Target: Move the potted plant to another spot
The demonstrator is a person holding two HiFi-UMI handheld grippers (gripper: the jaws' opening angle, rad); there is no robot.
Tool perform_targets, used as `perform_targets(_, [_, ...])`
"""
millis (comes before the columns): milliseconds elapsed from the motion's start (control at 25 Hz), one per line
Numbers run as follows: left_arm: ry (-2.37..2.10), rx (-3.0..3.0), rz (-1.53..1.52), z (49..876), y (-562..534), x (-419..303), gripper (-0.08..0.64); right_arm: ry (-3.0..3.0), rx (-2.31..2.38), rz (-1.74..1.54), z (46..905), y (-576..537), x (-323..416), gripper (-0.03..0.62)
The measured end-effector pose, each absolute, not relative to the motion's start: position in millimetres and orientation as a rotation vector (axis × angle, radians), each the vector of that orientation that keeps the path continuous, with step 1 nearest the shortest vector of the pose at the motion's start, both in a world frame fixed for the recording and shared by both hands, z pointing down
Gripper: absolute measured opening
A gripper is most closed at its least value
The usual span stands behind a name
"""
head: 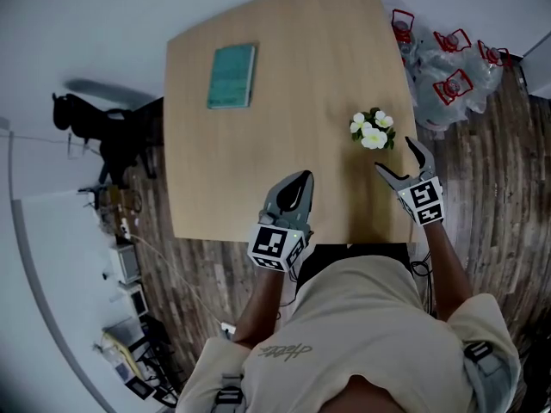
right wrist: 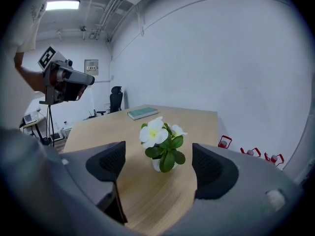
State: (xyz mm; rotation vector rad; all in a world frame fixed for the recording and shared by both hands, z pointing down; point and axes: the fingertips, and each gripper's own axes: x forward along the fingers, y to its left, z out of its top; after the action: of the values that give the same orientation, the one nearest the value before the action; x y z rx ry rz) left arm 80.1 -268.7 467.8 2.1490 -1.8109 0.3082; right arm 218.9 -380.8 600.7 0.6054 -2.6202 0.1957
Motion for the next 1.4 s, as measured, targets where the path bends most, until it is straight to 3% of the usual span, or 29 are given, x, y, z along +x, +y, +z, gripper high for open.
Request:
perform_targets(520, [-1.842,2.019,0.306,488.4,-261.0,72.1,0.015,-2.483,0.498,0.179,668.9,-404.3,190.5,0.425])
perform_targets(1400, [-1.912,1.887,0.225,486.3,-253.4,52.6,0.015,-2.463,0.498,0.153,697.2,-423.8,148.7,0.426])
